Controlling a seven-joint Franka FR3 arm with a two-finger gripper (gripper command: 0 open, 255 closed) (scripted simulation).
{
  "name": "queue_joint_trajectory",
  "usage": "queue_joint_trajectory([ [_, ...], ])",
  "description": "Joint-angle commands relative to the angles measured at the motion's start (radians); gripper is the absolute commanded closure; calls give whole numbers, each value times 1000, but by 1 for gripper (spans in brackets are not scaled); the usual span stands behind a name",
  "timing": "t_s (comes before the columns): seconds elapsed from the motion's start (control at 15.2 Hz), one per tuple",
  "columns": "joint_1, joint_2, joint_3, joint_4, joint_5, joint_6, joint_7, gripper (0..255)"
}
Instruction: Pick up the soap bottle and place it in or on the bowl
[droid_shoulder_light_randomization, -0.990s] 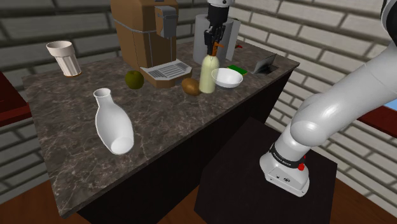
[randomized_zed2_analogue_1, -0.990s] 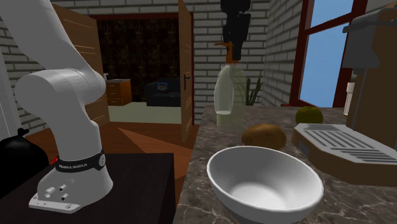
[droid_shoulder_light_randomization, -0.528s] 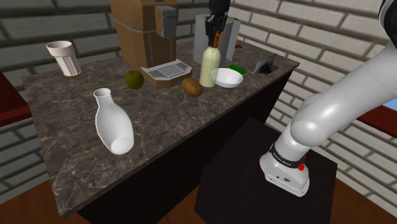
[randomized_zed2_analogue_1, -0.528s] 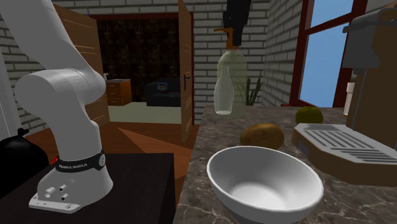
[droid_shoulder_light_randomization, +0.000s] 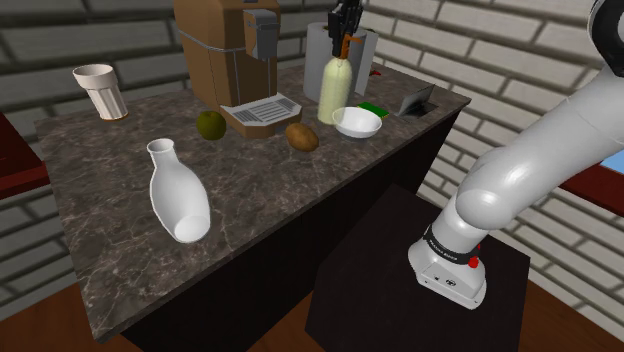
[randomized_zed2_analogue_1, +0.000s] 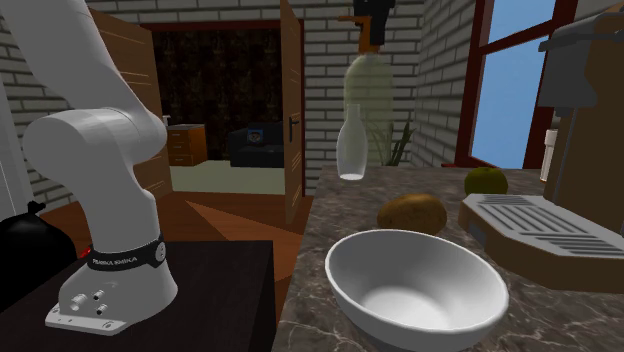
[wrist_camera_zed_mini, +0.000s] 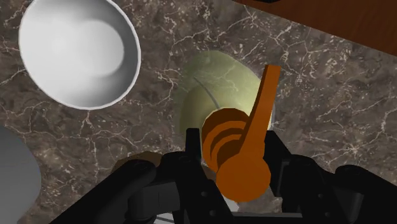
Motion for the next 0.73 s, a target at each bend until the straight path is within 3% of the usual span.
queue_joint_trajectory([
  [0.0,-15,14,-28,40,-7,-25,-43,255],
  [0.66,-102,169,-175,336,-22,-162,-283,255],
])
